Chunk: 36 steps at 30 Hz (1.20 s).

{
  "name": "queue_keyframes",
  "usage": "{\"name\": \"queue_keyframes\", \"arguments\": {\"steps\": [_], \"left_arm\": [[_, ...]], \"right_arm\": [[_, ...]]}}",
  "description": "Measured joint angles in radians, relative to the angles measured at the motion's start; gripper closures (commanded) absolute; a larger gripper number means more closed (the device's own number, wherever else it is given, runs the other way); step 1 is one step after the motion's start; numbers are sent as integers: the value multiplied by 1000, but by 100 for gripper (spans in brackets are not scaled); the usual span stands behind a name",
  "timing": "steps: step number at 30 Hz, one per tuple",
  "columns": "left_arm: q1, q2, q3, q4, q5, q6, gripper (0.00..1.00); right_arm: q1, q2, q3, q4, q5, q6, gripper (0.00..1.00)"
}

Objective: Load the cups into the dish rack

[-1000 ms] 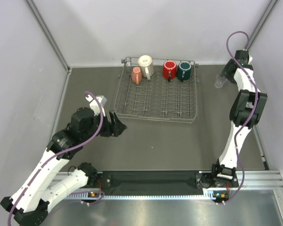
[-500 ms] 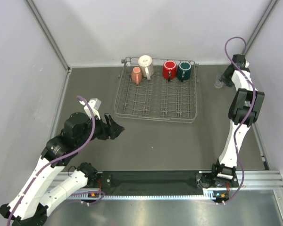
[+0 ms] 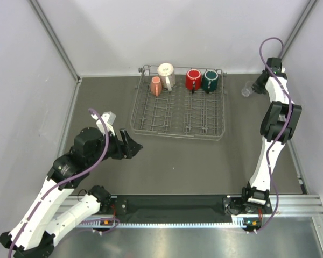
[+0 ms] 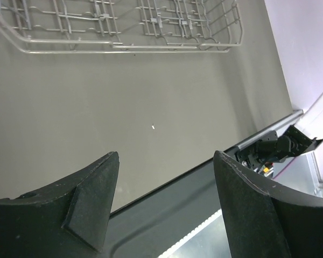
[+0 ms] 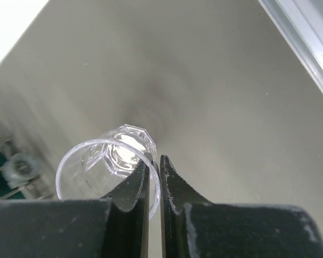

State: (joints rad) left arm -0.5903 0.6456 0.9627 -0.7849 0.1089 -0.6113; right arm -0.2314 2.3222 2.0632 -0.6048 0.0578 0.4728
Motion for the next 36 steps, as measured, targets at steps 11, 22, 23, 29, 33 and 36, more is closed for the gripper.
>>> {"name": "queue_keyframes", "arguments": {"steps": [11,22,23,29,33,36], "left_arm": [[0,266,306,-50,86,68,18],[8,560,568,2,261,2,13],[8,570,571,34,277,-43,12],[8,560,531,281,332,-388,11],[8,547,445,511,362,-668,10],[2,562,436,601,362,-822,10]], "right_arm": [[30,-258,-153,-47,-173,155,100],[174,-977,-595,155,-352,225,100],[175,-1035,-639,172,-367,231,100],[231,-1311,-816,284,-420,237,100],[284,-1446,-923,445,-444,270,100],[304,-1524,-999,576,-442,303,100]]}}
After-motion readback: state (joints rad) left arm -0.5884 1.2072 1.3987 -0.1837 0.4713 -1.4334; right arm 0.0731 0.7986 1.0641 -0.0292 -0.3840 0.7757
